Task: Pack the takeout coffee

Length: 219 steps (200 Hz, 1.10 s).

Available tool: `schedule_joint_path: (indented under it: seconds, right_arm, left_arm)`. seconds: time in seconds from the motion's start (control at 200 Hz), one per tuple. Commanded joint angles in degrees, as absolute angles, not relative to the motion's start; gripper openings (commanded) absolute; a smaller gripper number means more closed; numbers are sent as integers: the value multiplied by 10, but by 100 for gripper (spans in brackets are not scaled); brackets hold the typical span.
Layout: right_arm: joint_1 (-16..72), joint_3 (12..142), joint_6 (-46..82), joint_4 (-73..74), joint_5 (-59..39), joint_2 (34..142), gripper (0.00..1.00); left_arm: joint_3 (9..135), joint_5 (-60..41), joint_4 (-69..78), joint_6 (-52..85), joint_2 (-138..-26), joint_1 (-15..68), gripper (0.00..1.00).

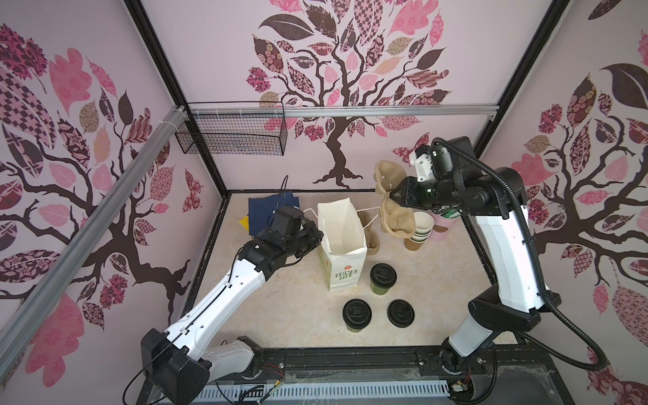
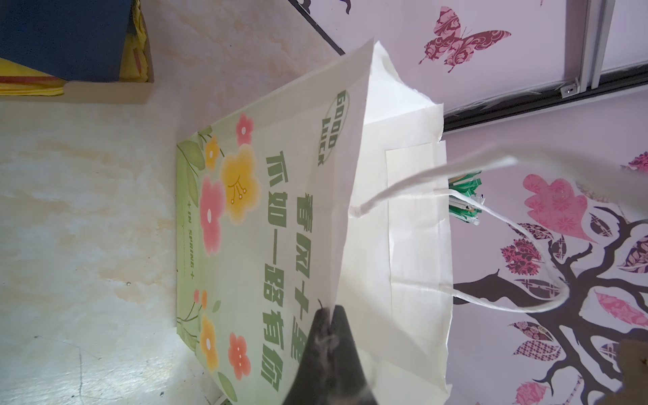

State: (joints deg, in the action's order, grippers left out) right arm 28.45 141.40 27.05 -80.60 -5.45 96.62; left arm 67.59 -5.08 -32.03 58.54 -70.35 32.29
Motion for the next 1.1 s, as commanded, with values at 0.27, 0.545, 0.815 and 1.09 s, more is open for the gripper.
schedule_joint_path:
  seconds: [0.27, 0.545, 0.815, 1.09]
  right_arm:
    - [377, 1420, 338, -734, -65, 1036, 30]
    - [412, 1414, 338, -688, -13, 1089, 29]
    - [435, 1366, 320, -659, 82, 1109, 28]
    - [458, 1339, 292, -640, 154, 1134, 28]
  left_arm:
    - [655, 0, -291, 655, -709, 344, 6]
    - [646, 22, -283, 651, -671, 343, 40]
    - [648, 20, -307, 650, -647, 324, 50]
    - [631, -17, -304, 640, -630, 290, 35]
